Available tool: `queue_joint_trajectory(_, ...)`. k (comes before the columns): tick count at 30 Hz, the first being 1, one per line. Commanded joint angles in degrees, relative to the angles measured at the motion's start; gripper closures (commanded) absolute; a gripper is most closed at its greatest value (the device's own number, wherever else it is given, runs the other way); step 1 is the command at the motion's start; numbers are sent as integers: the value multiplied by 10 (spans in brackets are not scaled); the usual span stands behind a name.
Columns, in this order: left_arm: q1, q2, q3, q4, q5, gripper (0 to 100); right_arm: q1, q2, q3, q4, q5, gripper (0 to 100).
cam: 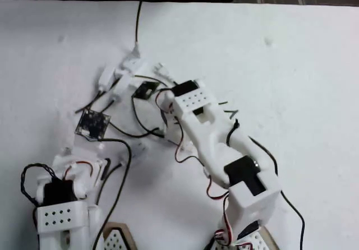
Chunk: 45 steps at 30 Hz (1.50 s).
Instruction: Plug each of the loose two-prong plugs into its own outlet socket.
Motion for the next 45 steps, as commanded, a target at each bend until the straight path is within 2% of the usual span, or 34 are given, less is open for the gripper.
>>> queue_joint_trajectory(1,-6,-7,-3,2,2,766,1,7,-21,-15,1,868)
queue_joint_trajectory(9,-6,-7,-3,3,2,766,-2,83,-24,-27,1,868)
queue_joint_trajectory(14,-6,-7,-3,3,2,766,-36,87,-22,-17,-2,868)
queue_joint_trajectory(19,-6,-7,-3,3,2,766,-85,92,-22,-8,-57,868)
queue_joint_trajectory(23,-6,-7,-3,3,2,766,-91,88,-22,-7,-61,872)
queue_joint_trajectory(27,-6,-7,-3,3,2,766,-86,87,-23,-7,-60,974)
queue_joint_trajectory(30,-6,-7,-3,3,2,766,-84,82,-25,18,-60,973)
queue_joint_trajectory(35,-6,-7,-3,3,2,766,-81,-6,-24,61,-60,981)
queue_joint_trajectory(40,-6,-7,-2,3,2,766,-44,-142,-22,58,-66,981)
queue_joint_trajectory(42,-6,-7,-2,3,2,766,-27,-183,-22,58,-104,981)
queue_joint_trajectory(45,-6,-7,-2,3,2,766,-2,-210,-22,59,-206,981)
